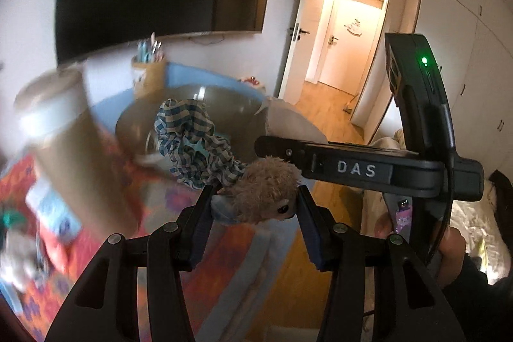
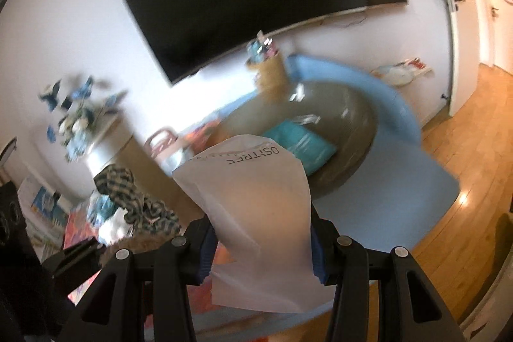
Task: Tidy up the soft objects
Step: 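Carry the scrunchie, bear and white bag to the brown bowl with both tools, then open both tools to drop the items into the bowl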
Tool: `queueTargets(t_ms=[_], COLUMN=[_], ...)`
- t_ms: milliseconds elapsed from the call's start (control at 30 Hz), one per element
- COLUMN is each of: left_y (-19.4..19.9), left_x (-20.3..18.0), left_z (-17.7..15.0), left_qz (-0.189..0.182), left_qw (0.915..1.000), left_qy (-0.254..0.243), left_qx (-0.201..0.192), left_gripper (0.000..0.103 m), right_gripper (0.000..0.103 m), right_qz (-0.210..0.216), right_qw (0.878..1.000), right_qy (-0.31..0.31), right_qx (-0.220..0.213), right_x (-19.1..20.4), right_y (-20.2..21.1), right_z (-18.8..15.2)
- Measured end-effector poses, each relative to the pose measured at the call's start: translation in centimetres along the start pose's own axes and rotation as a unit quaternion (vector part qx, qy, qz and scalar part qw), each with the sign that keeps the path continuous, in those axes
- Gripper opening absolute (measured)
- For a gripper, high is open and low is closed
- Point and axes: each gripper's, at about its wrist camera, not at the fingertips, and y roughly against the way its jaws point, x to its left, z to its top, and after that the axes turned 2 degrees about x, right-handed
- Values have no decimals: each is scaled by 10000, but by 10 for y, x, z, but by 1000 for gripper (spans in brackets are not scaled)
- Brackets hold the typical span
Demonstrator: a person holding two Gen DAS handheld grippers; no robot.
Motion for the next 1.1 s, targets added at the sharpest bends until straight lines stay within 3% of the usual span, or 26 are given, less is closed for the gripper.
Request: queueTargets(t_ms=[233, 467, 567, 600, 667, 700, 900, 1100], left_y=[-20, -62, -77, -81, -89, -89, -78, -29], left_x=[5, 23, 21, 20, 18, 20, 13, -2], left_z=[59, 81, 81, 79, 76, 74, 55, 27], left_qz=[47, -20, 378, 556, 1004, 1076, 748, 505], left_qw=[9993, 9984, 9983, 9977, 9946, 9939, 9971, 9985], left_qy=[31, 429, 338, 292, 189, 182, 133, -175], left_qx=[-368, -359, -303, -270, -180, -172, 49, -84], left_gripper=[47, 47, 57, 69, 85, 87, 87, 87], right_gripper=[47, 47, 52, 58, 82, 82, 82, 82], right_qz=[-313, -665, -841, -903, -1020, -1021, -874, -679], right_qw=[9988, 9976, 9964, 9958, 9941, 9937, 9948, 9973], right_qy=[-122, -90, -12, 12, 121, 177, 309, 263], right_qx=[-362, -164, 55, 131, 347, 427, 411, -76], right_x=[-18, -28, -32, -34, -37, -37, -34, -23], right_y=[-5, -41, -60, -66, -79, -83, -69, -27], right_z=[72, 114, 121, 122, 121, 120, 110, 98])
